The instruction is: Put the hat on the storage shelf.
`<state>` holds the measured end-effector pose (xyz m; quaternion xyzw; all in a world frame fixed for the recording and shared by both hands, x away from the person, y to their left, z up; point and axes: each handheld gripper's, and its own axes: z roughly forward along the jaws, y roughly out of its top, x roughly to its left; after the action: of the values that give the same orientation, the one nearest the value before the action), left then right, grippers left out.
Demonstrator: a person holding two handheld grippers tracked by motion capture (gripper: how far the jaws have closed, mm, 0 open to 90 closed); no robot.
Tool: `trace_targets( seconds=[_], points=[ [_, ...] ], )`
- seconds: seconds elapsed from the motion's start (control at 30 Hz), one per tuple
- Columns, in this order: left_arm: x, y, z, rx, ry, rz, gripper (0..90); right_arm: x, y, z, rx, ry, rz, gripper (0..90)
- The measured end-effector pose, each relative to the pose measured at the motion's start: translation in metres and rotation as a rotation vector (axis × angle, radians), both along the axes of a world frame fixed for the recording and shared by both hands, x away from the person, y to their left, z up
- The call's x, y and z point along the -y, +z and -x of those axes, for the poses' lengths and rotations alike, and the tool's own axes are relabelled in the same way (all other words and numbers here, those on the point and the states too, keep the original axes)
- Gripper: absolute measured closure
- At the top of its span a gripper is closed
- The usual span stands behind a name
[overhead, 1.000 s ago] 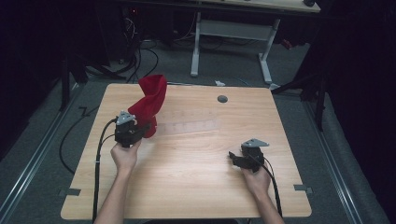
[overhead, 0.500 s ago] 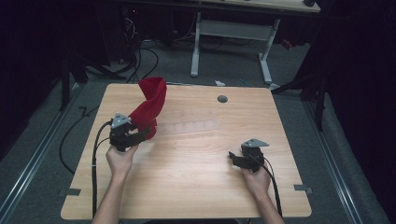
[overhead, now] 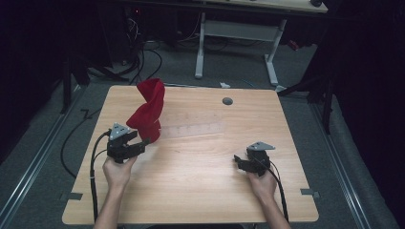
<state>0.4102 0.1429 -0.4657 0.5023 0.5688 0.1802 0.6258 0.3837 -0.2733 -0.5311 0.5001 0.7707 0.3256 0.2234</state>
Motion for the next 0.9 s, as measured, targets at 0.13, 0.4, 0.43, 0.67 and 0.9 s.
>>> trace_targets(
  seconds=[0.13,0.4,0.43,0.67,0.9],
  points=[
    [-0.002,-0.004,0.007,-0.006,-0.004,-0.001,39.4,0.0,0.0,0.0,0.0,0.0,0.0,36.6],
    [-0.002,-0.009,0.019,-0.019,-0.023,0.025,39.0,0.0,0.0,0.0,0.0,-0.001,0.0,36.6],
    [-0.002,-0.009,0.02,-0.021,-0.025,0.028,39.0,0.0,0.0,0.0,0.0,-0.001,0.0,36.6],
    [0.003,-0.017,0.027,-0.041,-0.044,0.025,38.5,0.0,0.0,0.0,0.0,-0.001,0.0,36.6],
    [0.009,-0.026,0.031,-0.061,-0.057,0.02,38.0,0.0,0.0,0.0,0.0,-0.002,0.0,36.6]
  ],
)
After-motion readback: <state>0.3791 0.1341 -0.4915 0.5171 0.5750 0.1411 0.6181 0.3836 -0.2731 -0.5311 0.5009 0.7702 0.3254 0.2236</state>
